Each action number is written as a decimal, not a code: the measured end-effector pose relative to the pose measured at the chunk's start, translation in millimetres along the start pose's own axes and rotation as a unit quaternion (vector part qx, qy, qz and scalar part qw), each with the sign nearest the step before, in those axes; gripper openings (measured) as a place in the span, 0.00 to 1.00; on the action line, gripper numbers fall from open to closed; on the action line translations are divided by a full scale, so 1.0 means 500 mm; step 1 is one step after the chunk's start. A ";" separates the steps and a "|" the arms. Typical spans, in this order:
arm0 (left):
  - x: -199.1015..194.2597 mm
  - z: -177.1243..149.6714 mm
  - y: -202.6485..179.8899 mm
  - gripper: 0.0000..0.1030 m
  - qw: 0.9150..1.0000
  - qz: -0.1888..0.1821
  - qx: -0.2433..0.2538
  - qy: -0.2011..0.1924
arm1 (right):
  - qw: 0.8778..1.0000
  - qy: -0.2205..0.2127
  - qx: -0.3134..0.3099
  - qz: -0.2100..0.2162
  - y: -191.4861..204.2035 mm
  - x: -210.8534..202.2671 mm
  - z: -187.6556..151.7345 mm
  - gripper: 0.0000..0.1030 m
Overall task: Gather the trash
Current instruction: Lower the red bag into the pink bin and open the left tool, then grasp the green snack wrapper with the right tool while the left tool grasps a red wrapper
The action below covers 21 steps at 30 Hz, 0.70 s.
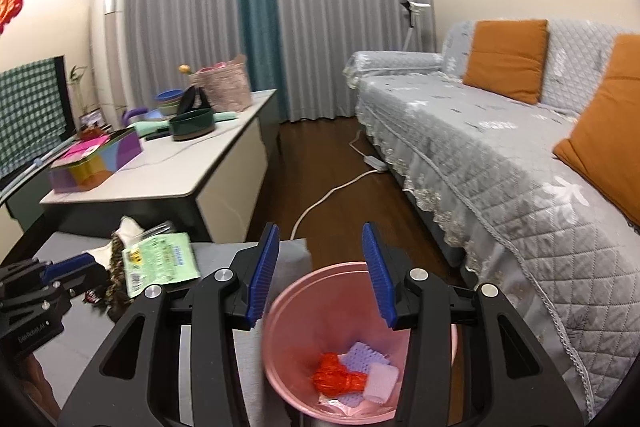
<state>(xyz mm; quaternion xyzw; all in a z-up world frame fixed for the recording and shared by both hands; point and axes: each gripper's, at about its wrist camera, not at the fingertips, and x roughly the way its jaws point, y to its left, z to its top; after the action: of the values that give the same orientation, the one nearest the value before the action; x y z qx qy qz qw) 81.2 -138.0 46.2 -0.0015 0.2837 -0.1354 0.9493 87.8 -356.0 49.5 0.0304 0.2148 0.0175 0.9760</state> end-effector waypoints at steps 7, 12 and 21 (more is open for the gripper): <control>-0.046 -0.011 0.071 0.23 0.999 0.024 -0.017 -0.012 | 0.999 0.011 -0.029 0.032 0.067 0.002 -0.014 0.43; -0.081 -0.042 0.133 0.23 0.997 0.048 -0.046 -0.025 | 0.998 0.022 -0.026 0.050 0.093 0.010 -0.023 0.43; -0.077 -0.089 0.236 0.23 0.992 0.097 -0.079 -0.012 | 0.994 0.049 -0.041 0.085 0.166 0.052 -0.056 0.43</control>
<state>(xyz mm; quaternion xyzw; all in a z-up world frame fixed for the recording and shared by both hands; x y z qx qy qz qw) 56.4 -11.1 20.2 -0.0506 0.2810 -0.0198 0.9582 97.8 -270.6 18.8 0.0077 0.2577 0.1102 0.9599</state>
